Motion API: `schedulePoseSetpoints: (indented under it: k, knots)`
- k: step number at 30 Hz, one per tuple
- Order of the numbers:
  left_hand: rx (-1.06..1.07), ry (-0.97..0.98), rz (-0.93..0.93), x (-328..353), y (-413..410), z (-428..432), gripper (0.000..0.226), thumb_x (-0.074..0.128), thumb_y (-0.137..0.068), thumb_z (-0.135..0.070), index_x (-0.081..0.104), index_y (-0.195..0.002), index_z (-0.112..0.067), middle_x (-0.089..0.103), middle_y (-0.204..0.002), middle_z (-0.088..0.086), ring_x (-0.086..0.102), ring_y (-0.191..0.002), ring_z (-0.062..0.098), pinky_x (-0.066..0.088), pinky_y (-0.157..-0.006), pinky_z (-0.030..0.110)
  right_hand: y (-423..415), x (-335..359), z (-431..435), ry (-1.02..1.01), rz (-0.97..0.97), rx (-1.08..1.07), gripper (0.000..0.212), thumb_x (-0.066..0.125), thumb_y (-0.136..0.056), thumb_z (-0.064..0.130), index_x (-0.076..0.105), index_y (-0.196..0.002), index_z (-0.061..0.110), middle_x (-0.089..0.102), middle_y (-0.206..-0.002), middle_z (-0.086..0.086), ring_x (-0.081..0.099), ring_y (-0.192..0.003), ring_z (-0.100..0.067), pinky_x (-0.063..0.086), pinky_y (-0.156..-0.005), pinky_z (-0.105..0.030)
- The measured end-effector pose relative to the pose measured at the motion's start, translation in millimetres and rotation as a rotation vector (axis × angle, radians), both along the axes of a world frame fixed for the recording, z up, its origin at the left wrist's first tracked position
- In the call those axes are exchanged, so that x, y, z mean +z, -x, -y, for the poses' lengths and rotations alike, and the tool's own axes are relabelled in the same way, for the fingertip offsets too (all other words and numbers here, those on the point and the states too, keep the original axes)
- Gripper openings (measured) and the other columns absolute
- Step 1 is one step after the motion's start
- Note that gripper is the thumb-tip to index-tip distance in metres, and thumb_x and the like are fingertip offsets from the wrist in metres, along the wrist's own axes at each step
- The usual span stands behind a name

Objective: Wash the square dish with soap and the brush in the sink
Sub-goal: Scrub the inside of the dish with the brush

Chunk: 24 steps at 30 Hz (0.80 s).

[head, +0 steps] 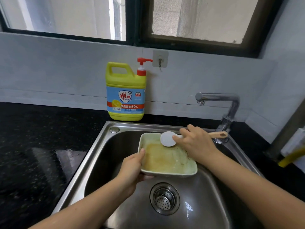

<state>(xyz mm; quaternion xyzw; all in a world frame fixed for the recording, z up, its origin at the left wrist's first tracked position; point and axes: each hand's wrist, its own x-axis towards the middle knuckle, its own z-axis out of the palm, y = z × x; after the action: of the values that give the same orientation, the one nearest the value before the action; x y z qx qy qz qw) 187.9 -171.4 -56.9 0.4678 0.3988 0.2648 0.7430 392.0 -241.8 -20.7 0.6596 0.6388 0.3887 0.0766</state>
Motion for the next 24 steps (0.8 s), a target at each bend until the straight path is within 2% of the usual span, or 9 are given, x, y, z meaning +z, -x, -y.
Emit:
schedulePoseSetpoints:
  k: [3,5,8,10,12,15,18,21,24]
  knots:
    - [0.023,-0.015,-0.007,0,1,-1,0.029,0.048,-0.097,-0.032,0.063,-0.104,-0.007,0.070,-0.095,0.014,0.070,-0.082,0.026,0.060,-0.064,0.039,-10,1,8,0.038,-0.015,-0.062,0.023,0.078,-0.055,0.007,0.067,-0.072,0.018,0.053,-0.063,-0.002,0.046,-0.054,-0.023,0.021,-0.047,-0.029]
    - [0.022,-0.038,-0.017,1,1,0,0.029,0.047,-0.097,-0.031,0.063,-0.102,-0.008,0.070,-0.095,0.014,0.069,-0.082,0.026,0.060,-0.065,0.039,-7,1,9,0.039,-0.011,-0.072,0.021,0.078,-0.055,0.007,0.067,-0.070,0.017,0.053,-0.062,-0.002,0.047,-0.054,-0.023,0.021,-0.048,-0.028]
    - [0.015,-0.061,-0.025,1,1,1,0.028,0.048,-0.097,-0.031,0.064,-0.097,-0.008,0.070,-0.093,0.015,0.069,-0.081,0.027,0.059,-0.072,0.044,6,-3,-1,-0.007,0.004,-0.010,0.013,0.060,-0.063,0.006,0.066,-0.067,0.017,0.053,-0.061,-0.001,0.048,-0.054,-0.022,0.020,-0.049,-0.028]
    - [0.019,-0.063,-0.024,2,1,2,0.027,0.048,-0.097,-0.031,0.064,-0.095,-0.008,0.069,-0.091,0.014,0.068,-0.080,0.027,0.058,-0.073,0.045,18,-7,-12,-0.039,-0.009,0.035,0.026,0.043,-0.069,0.007,0.066,-0.067,0.019,0.051,-0.060,0.000,0.048,-0.054,-0.021,0.022,-0.048,-0.028]
    - [0.017,-0.052,-0.015,2,0,2,0.027,0.049,-0.097,-0.030,0.064,-0.095,-0.007,0.069,-0.089,0.013,0.068,-0.079,0.026,0.059,-0.070,0.043,30,-9,-24,-0.064,-0.025,0.069,0.030,0.039,-0.071,0.008,0.067,-0.069,0.019,0.051,-0.061,0.000,0.048,-0.054,-0.021,0.022,-0.049,-0.029]
    - [0.012,-0.028,-0.002,2,1,1,0.028,0.049,-0.097,-0.029,0.065,-0.097,-0.007,0.070,-0.089,0.013,0.069,-0.079,0.026,0.060,-0.065,0.040,40,-9,-31,-0.065,-0.044,0.077,0.027,0.043,-0.071,0.010,0.068,-0.071,0.020,0.052,-0.062,0.000,0.049,-0.055,-0.020,0.022,-0.049,-0.028]
    - [0.029,-0.032,-0.012,1,2,-1,0.029,0.048,-0.097,-0.030,0.065,-0.099,-0.006,0.070,-0.092,0.015,0.069,-0.080,0.027,0.060,-0.064,0.040,25,-7,-21,-0.004,-0.054,0.036,0.016,0.062,-0.063,0.008,0.068,-0.073,0.020,0.051,-0.061,0.000,0.047,-0.054,-0.021,0.020,-0.048,-0.028]
    - [0.047,-0.052,-0.030,1,1,-2,0.028,0.048,-0.097,-0.030,0.063,-0.097,-0.006,0.069,-0.091,0.015,0.068,-0.079,0.027,0.060,-0.064,0.041,3,-4,-2,0.087,-0.103,-0.052,0.023,0.078,-0.053,0.007,0.066,-0.070,0.017,0.051,-0.060,-0.001,0.047,-0.053,-0.022,0.021,-0.046,-0.028]
    - [0.057,-0.105,-0.043,2,0,0,0.025,0.049,-0.097,-0.029,0.065,-0.092,-0.011,0.068,-0.086,0.012,0.067,-0.075,0.025,0.058,-0.069,0.045,-3,1,14,0.130,-0.177,-0.148,0.029,0.080,-0.055,0.005,0.069,-0.078,0.018,0.051,-0.064,-0.003,0.048,-0.057,-0.022,0.022,-0.045,-0.027]
